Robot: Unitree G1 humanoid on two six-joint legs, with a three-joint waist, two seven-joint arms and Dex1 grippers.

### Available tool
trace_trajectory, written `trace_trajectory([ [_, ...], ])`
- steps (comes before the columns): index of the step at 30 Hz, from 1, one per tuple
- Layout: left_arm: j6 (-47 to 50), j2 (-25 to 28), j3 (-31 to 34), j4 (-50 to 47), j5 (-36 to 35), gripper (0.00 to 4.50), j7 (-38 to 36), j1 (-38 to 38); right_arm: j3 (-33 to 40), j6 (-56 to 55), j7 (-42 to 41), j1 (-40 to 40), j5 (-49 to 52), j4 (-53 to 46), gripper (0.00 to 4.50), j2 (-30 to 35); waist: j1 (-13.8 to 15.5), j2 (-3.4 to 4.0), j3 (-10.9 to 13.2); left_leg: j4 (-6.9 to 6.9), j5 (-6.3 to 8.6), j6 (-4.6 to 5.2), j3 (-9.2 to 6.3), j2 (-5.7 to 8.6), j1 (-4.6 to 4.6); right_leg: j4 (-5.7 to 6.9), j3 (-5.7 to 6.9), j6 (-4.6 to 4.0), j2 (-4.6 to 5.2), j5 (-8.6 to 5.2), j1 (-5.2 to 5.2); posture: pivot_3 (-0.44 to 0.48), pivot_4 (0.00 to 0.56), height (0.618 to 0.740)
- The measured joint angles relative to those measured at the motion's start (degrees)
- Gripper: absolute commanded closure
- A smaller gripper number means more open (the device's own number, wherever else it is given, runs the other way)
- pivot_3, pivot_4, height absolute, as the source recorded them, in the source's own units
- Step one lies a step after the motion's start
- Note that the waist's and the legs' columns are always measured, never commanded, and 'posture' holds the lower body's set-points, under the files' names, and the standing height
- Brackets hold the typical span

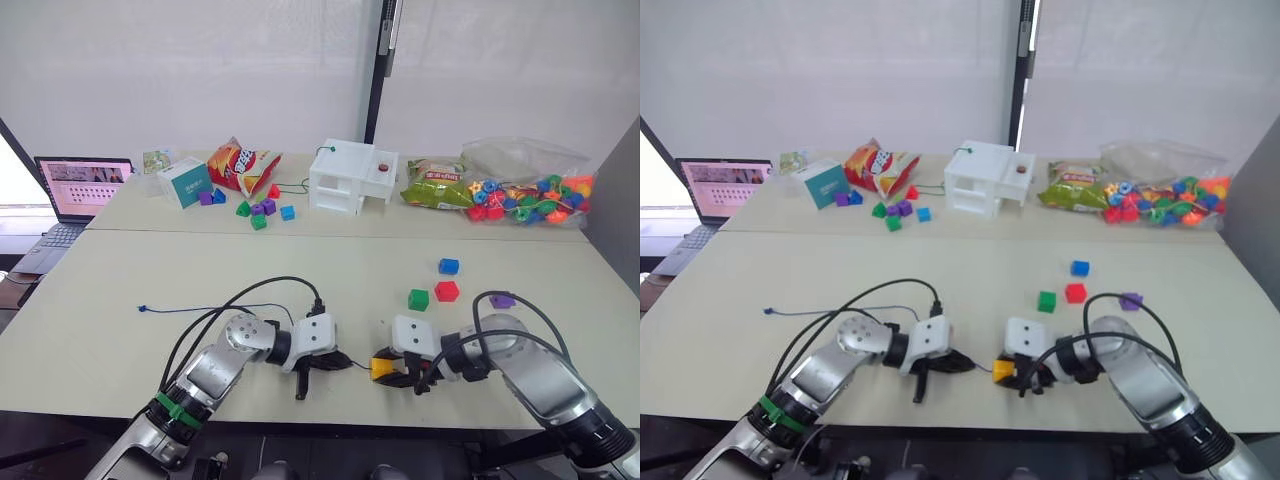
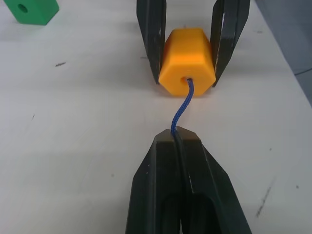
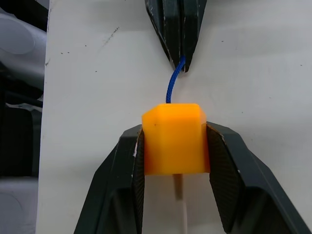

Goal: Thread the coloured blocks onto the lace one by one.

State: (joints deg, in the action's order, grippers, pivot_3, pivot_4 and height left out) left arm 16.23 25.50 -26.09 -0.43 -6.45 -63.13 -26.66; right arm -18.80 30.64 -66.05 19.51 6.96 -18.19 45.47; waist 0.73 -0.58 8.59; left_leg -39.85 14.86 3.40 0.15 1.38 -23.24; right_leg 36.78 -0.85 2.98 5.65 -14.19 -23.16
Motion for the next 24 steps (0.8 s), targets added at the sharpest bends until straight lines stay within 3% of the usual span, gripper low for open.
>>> trace_trajectory([
  [9, 1.4, -3.1, -1.4, 0.0, 0.0, 4.5, -0.1, -2.0, -0.1, 0.1, 0.4, 0.0, 0.2, 0.0, 3.21, 0.0, 0.0, 0.0, 0.0, 0.0, 0.0, 0.0, 0.0, 0.0, 0.0, 0.0, 0.0, 0.0, -0.01, 0.0, 0.0, 0.0, 0.15, 0.74],
  [24, 5.6, -1.0, -2.9, -0.1, 1.8, 4.5, -1.5, -3.8, -0.5, 0.1, 0.5, 0.5, 0.2, 0.3, 3.21, 0.0, -0.1, 0.0, 0.0, 0.0, 0.0, 0.0, 0.01, -0.01, 0.0, -0.01, 0.0, 0.0, -0.03, 0.0, 0.0, 0.0, 0.15, 0.74],
])
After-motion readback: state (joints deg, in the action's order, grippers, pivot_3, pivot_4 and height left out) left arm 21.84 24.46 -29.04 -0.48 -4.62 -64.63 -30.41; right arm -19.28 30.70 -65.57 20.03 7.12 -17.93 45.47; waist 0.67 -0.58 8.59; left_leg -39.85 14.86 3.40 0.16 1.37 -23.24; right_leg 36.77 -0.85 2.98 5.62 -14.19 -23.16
